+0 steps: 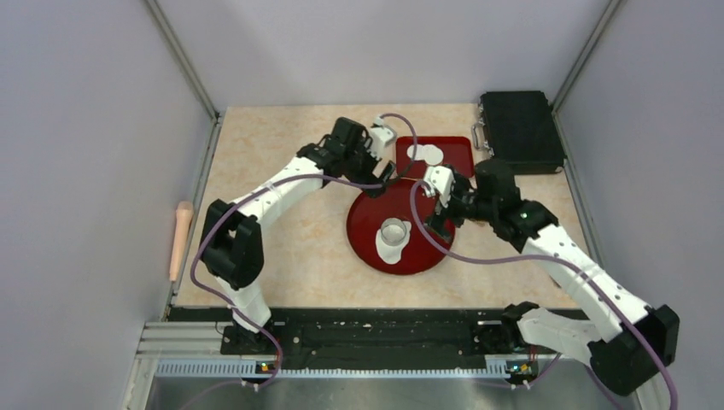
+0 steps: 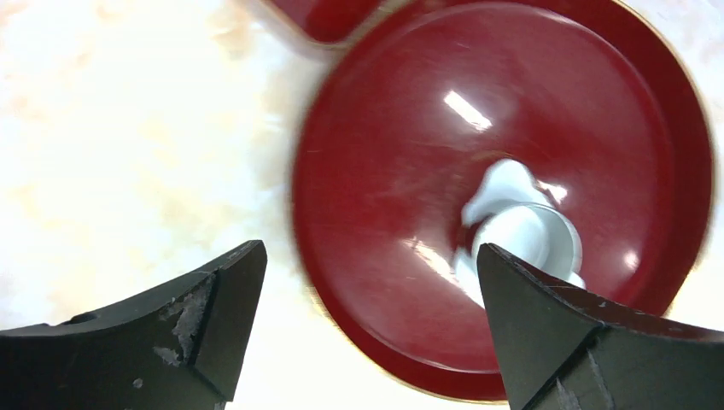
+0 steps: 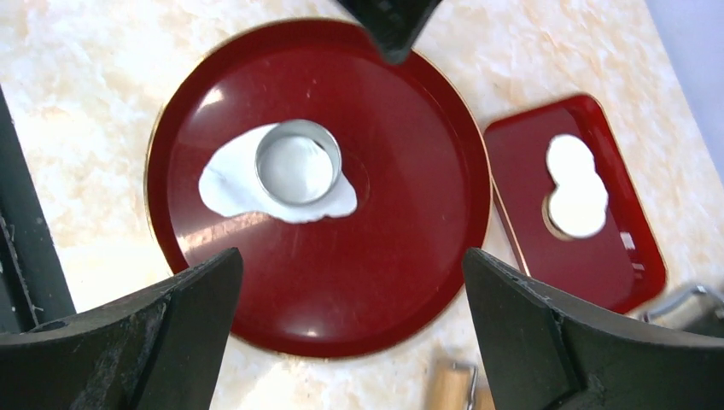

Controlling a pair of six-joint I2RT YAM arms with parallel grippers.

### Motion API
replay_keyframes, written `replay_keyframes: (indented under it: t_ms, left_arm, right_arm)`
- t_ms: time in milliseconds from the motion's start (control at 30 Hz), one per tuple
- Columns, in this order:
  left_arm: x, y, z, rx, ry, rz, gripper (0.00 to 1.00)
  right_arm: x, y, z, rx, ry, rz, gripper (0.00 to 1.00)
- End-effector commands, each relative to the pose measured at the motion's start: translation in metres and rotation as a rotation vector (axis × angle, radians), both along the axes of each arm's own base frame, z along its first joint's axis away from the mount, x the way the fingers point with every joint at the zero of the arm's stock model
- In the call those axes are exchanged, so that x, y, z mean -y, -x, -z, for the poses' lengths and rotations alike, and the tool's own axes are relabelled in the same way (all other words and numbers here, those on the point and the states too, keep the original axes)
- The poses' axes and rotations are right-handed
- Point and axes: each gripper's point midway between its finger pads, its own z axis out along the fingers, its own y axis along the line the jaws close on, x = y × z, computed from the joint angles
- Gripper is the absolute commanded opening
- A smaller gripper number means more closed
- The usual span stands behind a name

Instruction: Roll out the dumpling wrappers from the dough

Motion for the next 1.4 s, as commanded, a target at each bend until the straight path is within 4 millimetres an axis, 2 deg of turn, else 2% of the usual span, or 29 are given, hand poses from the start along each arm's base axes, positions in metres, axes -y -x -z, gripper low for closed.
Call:
replay_keyframes:
  t_ms: [0, 100, 167, 300, 400, 533, 700, 867, 900, 967, 1067, 1133, 1233, 1367]
  left_arm:
    - [-0.046, -0.045, 0.007, -0.003, 0.018, -0.204, 0.99]
    - [-0.071, -0.059, 0.044, -0.114, -0.020, -0.310, 0.99]
    - [-0.081, -0.064, 0.061, -0.154, -0.027, -0.348, 0.97]
    - [-0.084, -0.065, 0.085, -0.205, -0.050, -0.368, 0.89]
    - [-0.082, -0.062, 0.097, -0.239, -0.051, -0.369, 0.81]
    - [-0.082, -0.059, 0.105, -0.259, -0.056, -0.374, 0.60]
    - [-0.085, -0.057, 0.114, -0.276, -0.076, -0.388, 0.40]
    - [-0.087, -0.055, 0.121, -0.290, -0.085, -0.389, 0.18]
    - [-0.086, -0.056, 0.121, -0.289, -0.085, -0.388, 0.16]
    - [-0.087, -0.056, 0.119, -0.285, -0.083, -0.390, 0.20]
    - [-0.093, -0.062, 0.109, -0.263, -0.046, -0.457, 0.37]
    - [-0.103, -0.069, 0.099, -0.234, -0.020, -0.512, 0.44]
    - [-0.109, -0.071, 0.086, -0.219, 0.055, -0.534, 0.47]
    - [-0.090, -0.062, 0.072, -0.237, 0.165, -0.437, 0.50]
  right_arm:
    - [-0.040, -0.005, -0.001, -0.061, 0.000, -0.137, 0.99]
    - [-0.063, -0.014, 0.026, -0.115, 0.087, -0.125, 0.99]
    - [-0.078, -0.020, 0.045, -0.169, 0.129, -0.117, 0.99]
    - [-0.096, -0.034, 0.066, -0.292, 0.153, -0.060, 0.99]
    - [-0.104, -0.045, 0.079, -0.374, 0.181, -0.009, 0.99]
    - [-0.108, -0.053, 0.094, -0.436, 0.213, 0.033, 0.99]
    - [-0.107, -0.041, 0.111, -0.515, 0.243, 0.025, 0.99]
    - [-0.095, -0.037, 0.120, -0.512, 0.285, 0.044, 0.99]
    - [-0.094, -0.036, 0.121, -0.509, 0.287, 0.044, 0.99]
    - [-0.093, -0.034, 0.119, -0.508, 0.284, 0.043, 0.99]
    - [-0.094, -0.040, 0.111, -0.476, 0.258, 0.065, 0.99]
    - [-0.095, -0.043, 0.105, -0.451, 0.241, 0.075, 0.99]
    - [-0.097, -0.043, 0.102, -0.447, 0.232, 0.071, 0.99]
    - [-0.097, -0.037, 0.112, -0.460, 0.259, 0.066, 0.99]
